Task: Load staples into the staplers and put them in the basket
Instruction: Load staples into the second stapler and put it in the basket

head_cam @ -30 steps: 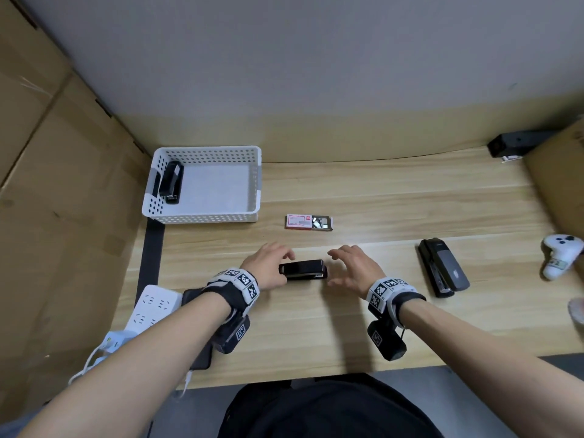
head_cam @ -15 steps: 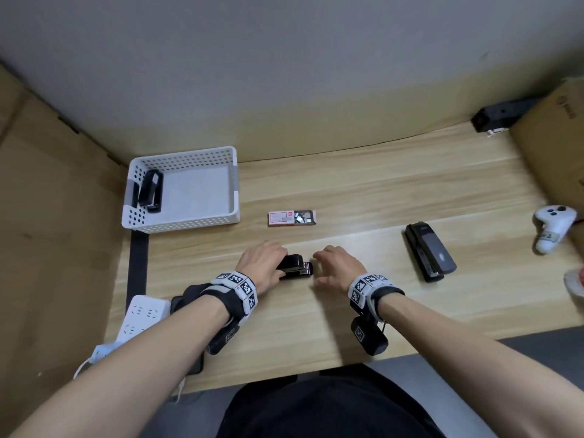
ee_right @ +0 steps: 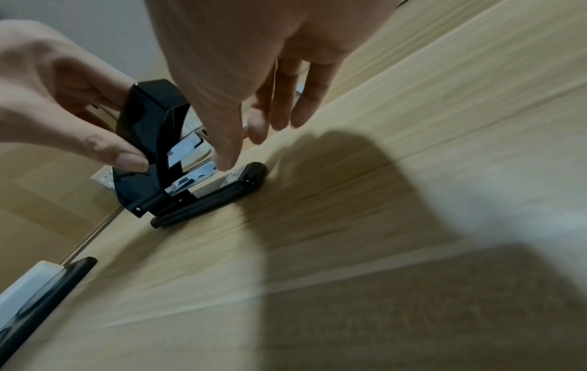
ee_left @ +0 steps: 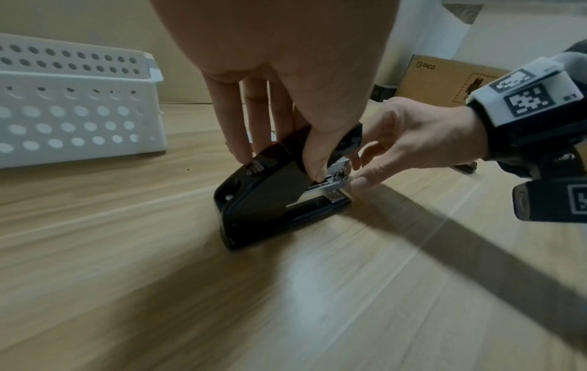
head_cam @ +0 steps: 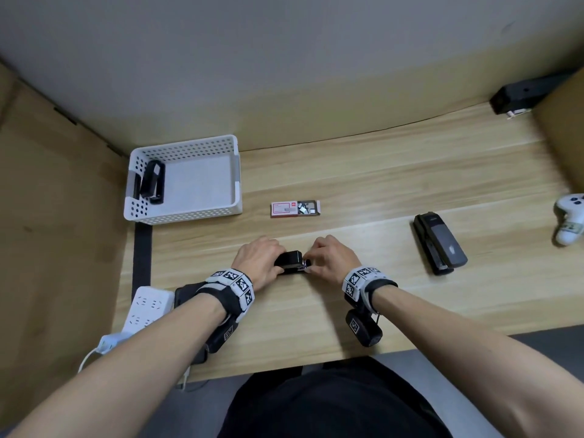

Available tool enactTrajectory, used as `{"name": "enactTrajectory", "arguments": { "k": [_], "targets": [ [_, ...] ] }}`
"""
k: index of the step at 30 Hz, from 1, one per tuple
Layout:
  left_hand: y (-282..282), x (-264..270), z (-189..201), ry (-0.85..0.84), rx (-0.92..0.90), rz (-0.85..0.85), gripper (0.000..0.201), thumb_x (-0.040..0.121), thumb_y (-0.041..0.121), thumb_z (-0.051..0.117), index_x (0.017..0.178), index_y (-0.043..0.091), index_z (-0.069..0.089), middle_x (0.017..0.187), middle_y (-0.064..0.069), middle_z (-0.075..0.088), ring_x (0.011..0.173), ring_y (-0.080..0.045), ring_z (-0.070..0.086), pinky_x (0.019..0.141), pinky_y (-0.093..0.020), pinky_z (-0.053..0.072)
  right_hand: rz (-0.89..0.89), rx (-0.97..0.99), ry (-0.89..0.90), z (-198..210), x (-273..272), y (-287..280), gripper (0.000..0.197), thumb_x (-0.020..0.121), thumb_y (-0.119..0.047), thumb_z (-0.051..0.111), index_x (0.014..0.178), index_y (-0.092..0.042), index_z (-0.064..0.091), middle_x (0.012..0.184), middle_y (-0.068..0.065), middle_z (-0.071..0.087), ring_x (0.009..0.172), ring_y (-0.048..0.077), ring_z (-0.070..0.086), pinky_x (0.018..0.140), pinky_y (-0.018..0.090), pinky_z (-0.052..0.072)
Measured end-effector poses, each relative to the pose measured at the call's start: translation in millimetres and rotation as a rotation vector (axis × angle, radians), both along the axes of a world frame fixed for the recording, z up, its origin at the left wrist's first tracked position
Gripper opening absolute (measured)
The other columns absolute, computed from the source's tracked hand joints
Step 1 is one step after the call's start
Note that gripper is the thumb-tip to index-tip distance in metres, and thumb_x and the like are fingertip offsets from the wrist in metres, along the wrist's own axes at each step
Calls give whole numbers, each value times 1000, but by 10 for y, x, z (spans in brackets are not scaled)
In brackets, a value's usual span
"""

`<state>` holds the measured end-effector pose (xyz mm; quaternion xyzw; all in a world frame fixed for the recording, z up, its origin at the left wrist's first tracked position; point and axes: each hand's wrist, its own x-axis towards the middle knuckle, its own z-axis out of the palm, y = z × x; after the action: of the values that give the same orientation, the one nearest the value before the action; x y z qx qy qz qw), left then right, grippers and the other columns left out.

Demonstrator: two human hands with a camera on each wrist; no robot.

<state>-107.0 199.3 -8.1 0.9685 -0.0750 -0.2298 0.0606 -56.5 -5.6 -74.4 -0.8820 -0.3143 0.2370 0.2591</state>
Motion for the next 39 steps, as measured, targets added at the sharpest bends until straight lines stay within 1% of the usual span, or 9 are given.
{"name": "enactTrajectory", "arguments": {
  "k": [3,6,9,15,17,21,27,34,39],
  "targets": [
    [0,-1,5,15,11,1,27,85,42,65,109,28,64,103,8,61,111,-18,52,79,-35,50,-1,-6,-20,-11,15,27,20,83,-41,69,99,-29,73,97,-10,60,98,15,46,71,38,49],
    [-4,-1,17,19,11,-3,27,86,41,65,109,28,64,102,8,60,111,-18,52,77,-35,49,51,-16,-71,-13,36,18,20,83,-44,66,97,-31,73,93,-13,61,97,14,44,67,36,49],
    [-7,-9,20,31,23,-11,27,87,41,64,111,29,63,105,8,60,112,-18,51,75,-35,48,117,-14,-132,-6,90,-61,21,84,-44,65,97,-30,74,92,-13,64,95,17,45,65,28,43],
    [-10,-54,5,30,27,-30,28,88,41,63,114,29,62,105,9,59,109,-18,50,71,-33,44,160,-53,-152,-2,131,-184,24,84,-45,63,100,-29,72,96,-13,63,97,15,45,68,25,41],
    [-12,-64,3,22,30,-41,29,88,41,62,114,29,61,105,9,58,108,-17,49,69,-30,39,131,-46,-151,4,109,-170,25,82,-45,64,100,-30,72,98,-13,61,97,13,45,68,27,44],
    [-17,-75,3,19,17,-32,28,88,41,62,113,28,61,104,9,58,108,-17,49,70,-32,42,90,-5,-154,-18,73,-91,31,75,-47,69,100,-29,70,98,-11,60,94,15,47,66,31,47],
    [-37,-85,6,21,26,-17,29,88,41,62,114,27,59,106,9,58,109,-17,48,70,-33,43,136,30,-227,-71,54,-67,16,81,-40,71,87,-26,74,87,-9,60,87,19,49,61,30,46],
    [-45,-95,-3,19,12,4,28,88,40,63,112,26,57,106,9,58,109,-18,48,69,-34,45,155,6,-273,-34,140,-356,16,81,-38,71,87,-23,74,85,-7,60,86,19,51,61,27,42],
    [-44,-98,6,11,21,-9,27,89,40,63,112,26,57,106,9,58,108,-17,48,68,-32,42,174,-29,-294,-30,172,-457,18,84,-41,68,88,-24,72,85,-8,60,86,18,50,62,29,44]
  ]
}}
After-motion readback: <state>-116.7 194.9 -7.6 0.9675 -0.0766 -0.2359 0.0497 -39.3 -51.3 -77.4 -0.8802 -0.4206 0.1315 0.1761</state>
